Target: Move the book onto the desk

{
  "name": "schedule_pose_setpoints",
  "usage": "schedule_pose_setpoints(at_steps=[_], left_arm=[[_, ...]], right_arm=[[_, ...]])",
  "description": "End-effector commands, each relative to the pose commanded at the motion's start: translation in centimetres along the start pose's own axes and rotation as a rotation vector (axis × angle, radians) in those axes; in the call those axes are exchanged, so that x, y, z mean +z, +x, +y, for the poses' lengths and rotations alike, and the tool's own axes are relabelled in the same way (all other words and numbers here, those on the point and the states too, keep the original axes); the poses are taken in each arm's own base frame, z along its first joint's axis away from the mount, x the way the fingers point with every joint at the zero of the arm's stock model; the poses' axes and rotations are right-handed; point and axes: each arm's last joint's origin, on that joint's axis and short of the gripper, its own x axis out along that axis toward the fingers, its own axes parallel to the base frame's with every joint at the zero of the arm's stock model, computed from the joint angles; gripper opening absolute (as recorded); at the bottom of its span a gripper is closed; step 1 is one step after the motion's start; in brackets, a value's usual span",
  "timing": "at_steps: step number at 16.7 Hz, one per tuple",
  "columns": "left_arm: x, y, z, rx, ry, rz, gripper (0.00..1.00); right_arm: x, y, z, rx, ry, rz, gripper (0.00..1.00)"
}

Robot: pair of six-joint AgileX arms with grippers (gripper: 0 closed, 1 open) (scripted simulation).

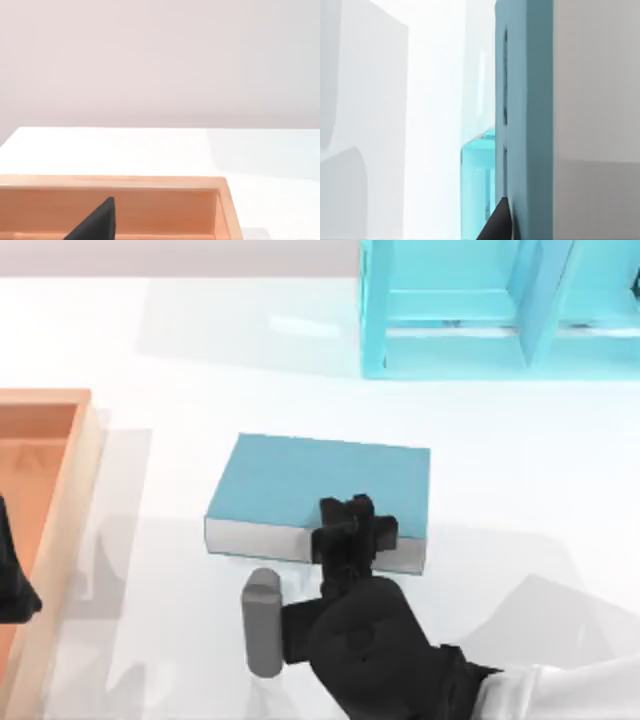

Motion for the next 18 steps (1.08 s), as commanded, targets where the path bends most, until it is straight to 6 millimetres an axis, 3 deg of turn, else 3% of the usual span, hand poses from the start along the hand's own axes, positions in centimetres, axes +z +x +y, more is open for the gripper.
schedule_pose_setpoints(at_steps=[5, 11, 16, 18], left_arm=[[0.0, 0.0, 0.0, 0.0, 0.0, 0.0, 1.0], [0.0, 0.0, 0.0, 0.0, 0.0, 0.0, 1.0], [0.0, 0.0, 0.0, 0.0, 0.0, 0.0, 1.0], [0.0, 0.0, 0.0, 0.0, 0.0, 0.0, 1.0]], right_arm=[[0.0, 0.0, 0.2, 0.003, -0.002, 0.003, 0.0], [-0.2, 0.6, 2.8, 0.011, -0.015, 0.003, 0.0], [-0.3, 0.7, 3.0, 0.003, -0.001, 0.003, 0.0], [-0.3, 0.7, 3.0, 0.003, -0.001, 0.003, 0.15]])
